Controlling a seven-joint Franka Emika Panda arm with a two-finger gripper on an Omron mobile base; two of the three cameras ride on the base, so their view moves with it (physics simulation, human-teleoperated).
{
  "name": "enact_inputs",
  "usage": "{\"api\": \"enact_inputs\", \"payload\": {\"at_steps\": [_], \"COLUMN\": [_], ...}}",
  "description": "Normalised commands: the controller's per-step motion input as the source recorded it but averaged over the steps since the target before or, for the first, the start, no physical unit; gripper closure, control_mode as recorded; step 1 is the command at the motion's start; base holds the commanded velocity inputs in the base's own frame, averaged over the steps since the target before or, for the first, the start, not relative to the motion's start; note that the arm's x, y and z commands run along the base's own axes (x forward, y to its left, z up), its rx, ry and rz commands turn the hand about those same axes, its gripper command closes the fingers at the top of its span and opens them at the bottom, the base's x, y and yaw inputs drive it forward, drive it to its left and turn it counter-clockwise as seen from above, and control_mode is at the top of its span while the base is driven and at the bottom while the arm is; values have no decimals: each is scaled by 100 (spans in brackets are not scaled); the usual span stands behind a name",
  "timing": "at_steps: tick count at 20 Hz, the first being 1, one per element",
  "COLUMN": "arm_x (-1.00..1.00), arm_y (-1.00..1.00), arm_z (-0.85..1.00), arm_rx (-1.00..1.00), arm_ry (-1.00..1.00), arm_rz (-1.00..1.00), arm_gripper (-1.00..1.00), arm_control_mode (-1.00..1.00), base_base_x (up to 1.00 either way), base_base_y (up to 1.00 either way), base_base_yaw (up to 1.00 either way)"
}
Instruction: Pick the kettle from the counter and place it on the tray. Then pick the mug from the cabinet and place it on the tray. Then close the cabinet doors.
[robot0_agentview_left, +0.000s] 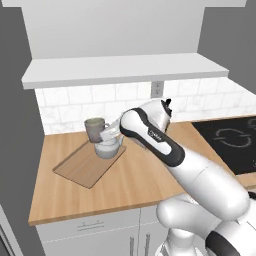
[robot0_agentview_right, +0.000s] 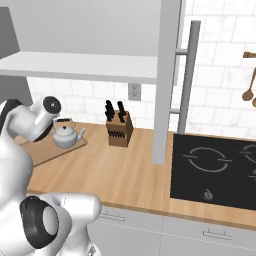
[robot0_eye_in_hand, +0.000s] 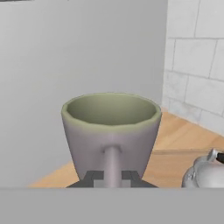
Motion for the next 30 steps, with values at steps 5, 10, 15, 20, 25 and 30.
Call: {"api": "enact_inputs", "payload": {"at_steps": [5,10,15,20,25,30], "arm_x": [28,45,34,12,0,0], "arm_y": [11,12,20,31,29,1], "arm_z": [-79,-64,-58,-56,-33,-19], "arm_rx": [2,0,0,0,0,0], "arm_ry": [9,15,10,-2,-24,-7], "arm_rz": [0,1,3,4,2,0], "arm_gripper": [100,100,100,100,100,100], "arm_control_mode": [-100,-100,-100,-100,-100,-100], "base_base_x": [0,0,0,0,0,0], "base_base_y": [0,0,0,0,0,0], "base_base_yaw": [0,0,0,0,0,0]}}
